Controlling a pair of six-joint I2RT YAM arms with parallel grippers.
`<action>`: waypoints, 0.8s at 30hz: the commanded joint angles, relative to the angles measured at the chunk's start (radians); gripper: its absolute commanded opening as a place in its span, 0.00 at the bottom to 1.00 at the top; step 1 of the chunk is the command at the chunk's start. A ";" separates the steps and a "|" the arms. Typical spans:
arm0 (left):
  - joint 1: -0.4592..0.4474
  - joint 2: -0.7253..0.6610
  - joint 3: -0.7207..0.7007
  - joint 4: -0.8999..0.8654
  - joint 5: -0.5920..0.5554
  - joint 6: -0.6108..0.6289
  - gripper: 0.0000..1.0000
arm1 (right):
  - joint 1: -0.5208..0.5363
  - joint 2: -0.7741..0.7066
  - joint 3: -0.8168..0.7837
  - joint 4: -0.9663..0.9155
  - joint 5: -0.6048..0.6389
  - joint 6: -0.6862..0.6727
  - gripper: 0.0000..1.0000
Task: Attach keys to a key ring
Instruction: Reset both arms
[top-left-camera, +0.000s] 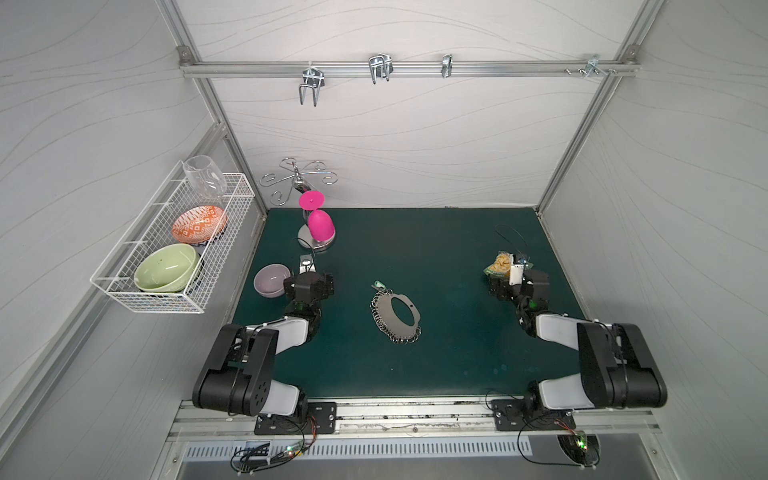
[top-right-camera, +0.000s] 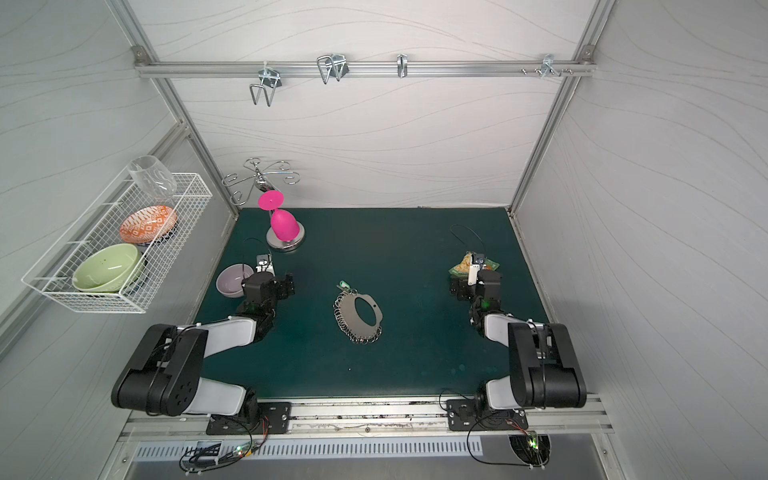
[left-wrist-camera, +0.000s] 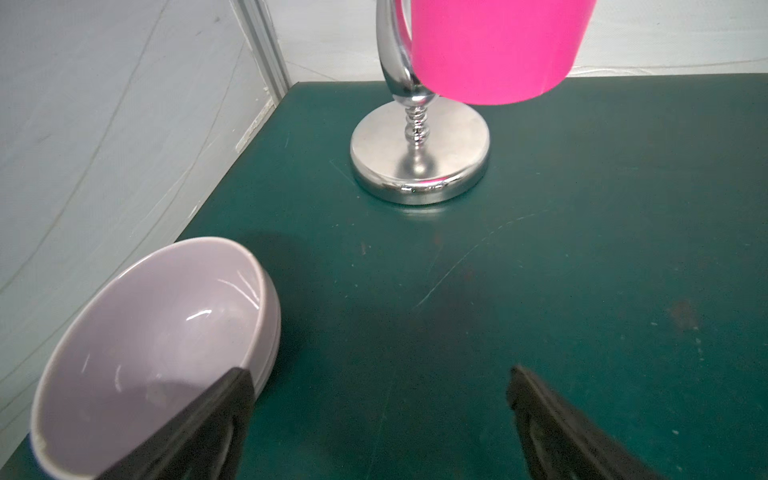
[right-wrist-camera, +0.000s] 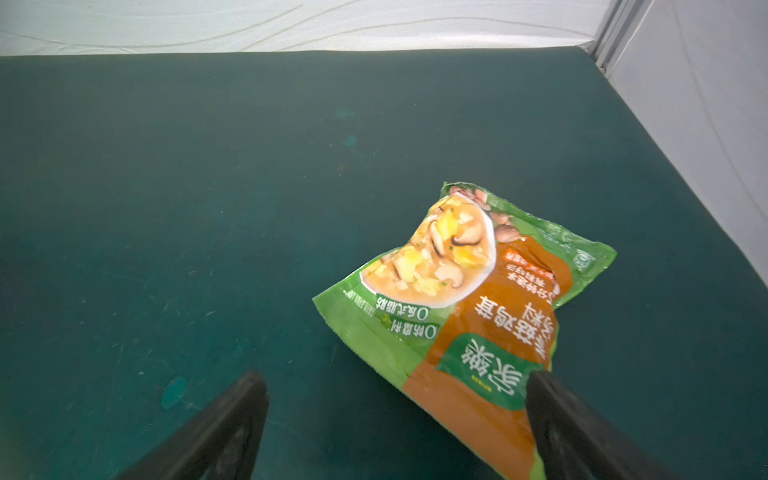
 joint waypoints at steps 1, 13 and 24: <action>0.041 0.036 -0.007 0.159 0.099 0.019 1.00 | -0.007 0.054 0.000 0.137 -0.043 -0.011 0.99; 0.103 0.106 0.004 0.185 0.206 -0.024 1.00 | -0.030 0.102 0.036 0.113 -0.018 0.033 0.99; 0.105 0.106 0.002 0.187 0.207 -0.023 1.00 | -0.051 0.101 0.037 0.109 -0.042 0.048 0.99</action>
